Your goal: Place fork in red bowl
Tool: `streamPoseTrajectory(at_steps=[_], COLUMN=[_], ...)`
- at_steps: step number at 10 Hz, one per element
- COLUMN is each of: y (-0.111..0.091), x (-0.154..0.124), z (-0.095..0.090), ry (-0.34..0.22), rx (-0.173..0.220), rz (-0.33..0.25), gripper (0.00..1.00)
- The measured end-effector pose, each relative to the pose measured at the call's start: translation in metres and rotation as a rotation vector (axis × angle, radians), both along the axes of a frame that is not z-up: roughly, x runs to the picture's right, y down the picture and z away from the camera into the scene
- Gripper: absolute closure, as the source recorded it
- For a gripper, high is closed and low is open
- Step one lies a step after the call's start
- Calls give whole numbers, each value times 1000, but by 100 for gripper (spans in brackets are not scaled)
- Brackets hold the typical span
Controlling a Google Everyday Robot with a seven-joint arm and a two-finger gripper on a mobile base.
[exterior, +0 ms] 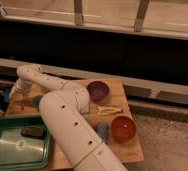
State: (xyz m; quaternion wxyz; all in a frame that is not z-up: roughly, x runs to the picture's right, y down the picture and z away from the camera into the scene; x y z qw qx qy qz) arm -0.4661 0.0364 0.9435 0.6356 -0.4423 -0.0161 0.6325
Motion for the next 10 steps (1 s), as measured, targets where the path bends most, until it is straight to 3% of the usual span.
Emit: streamPoseTrajectory(at_steps=[3, 4, 7, 10], y=[19, 20, 23, 10], x=[-5, -6, -5, -2], z=[12, 14, 15, 3], ry=[-21, -25, -31, -48], rx=[-42, -49, -63, -28], rz=[2, 5, 16, 40], gripper=[76, 81, 81, 81])
